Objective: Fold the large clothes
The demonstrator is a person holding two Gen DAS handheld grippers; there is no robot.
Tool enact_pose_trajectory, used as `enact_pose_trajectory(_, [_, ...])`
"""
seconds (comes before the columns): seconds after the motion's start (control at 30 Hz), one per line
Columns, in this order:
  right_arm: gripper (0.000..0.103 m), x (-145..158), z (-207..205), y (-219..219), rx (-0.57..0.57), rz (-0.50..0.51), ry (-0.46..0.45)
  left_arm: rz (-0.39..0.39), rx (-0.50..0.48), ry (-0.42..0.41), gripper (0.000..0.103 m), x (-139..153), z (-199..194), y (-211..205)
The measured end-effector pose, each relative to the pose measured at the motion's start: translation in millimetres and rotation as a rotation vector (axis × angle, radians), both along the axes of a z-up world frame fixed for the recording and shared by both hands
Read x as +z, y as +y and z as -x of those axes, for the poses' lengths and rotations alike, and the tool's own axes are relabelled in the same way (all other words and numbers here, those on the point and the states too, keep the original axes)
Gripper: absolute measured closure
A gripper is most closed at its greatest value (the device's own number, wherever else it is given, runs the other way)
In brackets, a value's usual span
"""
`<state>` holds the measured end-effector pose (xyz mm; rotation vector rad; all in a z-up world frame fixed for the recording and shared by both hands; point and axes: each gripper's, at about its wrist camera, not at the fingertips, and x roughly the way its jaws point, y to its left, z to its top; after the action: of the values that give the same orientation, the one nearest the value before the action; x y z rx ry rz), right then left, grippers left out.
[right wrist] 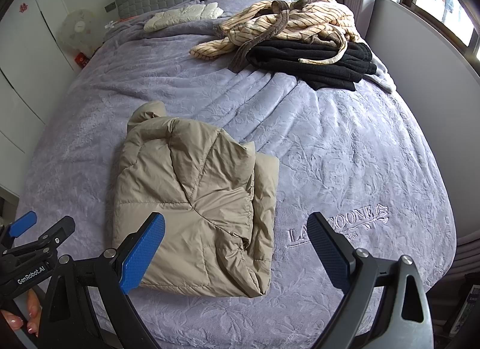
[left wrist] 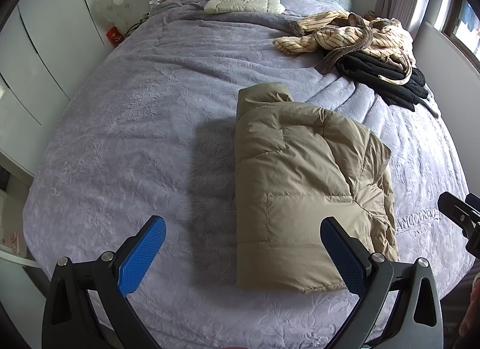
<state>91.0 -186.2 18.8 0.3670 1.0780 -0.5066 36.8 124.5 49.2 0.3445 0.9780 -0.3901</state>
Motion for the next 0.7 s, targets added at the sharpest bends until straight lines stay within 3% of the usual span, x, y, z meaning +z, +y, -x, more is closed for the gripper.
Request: enact_pose_trajectory(0.7, [0.007, -0.5, 1.5, 3.8, 0.000, -0.003, 0.003, 0.010, -0.013, -0.009, 0.000, 3.2, -5.2, 1.4])
